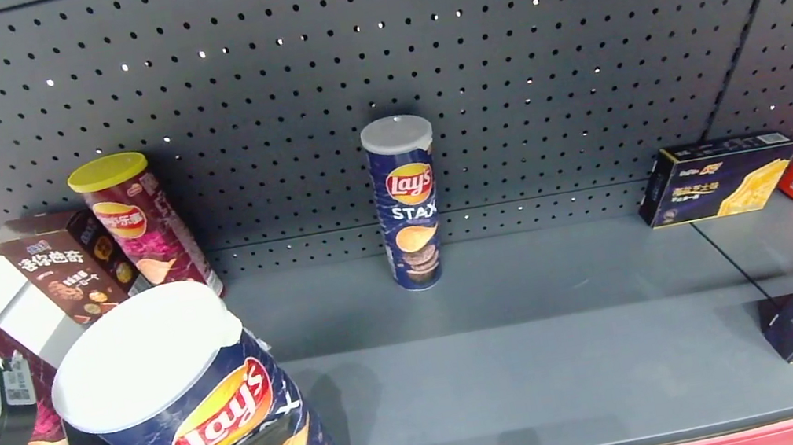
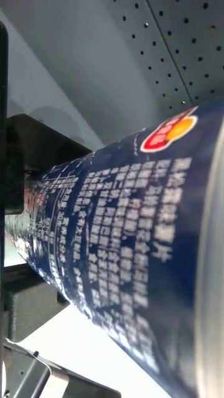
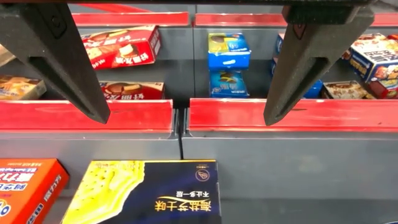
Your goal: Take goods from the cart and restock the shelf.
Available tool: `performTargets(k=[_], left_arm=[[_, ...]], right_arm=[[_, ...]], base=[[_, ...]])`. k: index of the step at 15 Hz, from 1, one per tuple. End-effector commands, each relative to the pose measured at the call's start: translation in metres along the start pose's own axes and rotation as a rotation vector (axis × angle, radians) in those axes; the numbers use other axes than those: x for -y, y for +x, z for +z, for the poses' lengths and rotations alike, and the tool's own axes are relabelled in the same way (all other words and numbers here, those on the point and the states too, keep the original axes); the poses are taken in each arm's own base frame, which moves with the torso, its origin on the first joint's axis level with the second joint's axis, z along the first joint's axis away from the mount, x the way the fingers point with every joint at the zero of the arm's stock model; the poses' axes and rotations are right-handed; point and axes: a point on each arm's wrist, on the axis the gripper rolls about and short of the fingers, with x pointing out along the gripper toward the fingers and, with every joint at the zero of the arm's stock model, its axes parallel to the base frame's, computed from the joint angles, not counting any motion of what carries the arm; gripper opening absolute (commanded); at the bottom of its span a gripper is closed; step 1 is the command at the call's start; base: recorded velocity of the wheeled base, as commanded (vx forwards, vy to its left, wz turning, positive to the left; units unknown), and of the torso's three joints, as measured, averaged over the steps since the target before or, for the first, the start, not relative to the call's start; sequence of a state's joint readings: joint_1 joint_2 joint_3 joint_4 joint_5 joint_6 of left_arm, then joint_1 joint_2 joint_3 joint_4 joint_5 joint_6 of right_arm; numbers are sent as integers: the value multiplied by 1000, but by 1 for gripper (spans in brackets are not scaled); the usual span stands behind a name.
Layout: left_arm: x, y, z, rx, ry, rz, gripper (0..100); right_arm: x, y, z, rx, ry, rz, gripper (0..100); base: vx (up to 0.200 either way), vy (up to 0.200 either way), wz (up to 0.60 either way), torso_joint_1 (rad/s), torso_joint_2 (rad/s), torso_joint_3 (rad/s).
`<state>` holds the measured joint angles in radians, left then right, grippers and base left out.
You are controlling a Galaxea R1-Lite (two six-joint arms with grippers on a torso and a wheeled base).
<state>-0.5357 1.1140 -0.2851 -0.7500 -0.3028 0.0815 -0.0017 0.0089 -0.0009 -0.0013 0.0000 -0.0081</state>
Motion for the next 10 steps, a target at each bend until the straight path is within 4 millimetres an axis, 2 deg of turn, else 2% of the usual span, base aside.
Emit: performTargets(k=[1,8,10], left_arm=[[1,-3,-2,-2,-1,2,0],[2,-6,-4,-1,-1,7,0],[2,-7,-3,6,-1,5,0]], right_arm=[[0,0,0,-1,5,0,100],[0,0,0,5,-21,3,100],[1,-5,67,69,-18,19,100]], base=[[0,0,600,2,-2,-2],[0,0,0,0,0,0],[0,0,0,0,0,0]])
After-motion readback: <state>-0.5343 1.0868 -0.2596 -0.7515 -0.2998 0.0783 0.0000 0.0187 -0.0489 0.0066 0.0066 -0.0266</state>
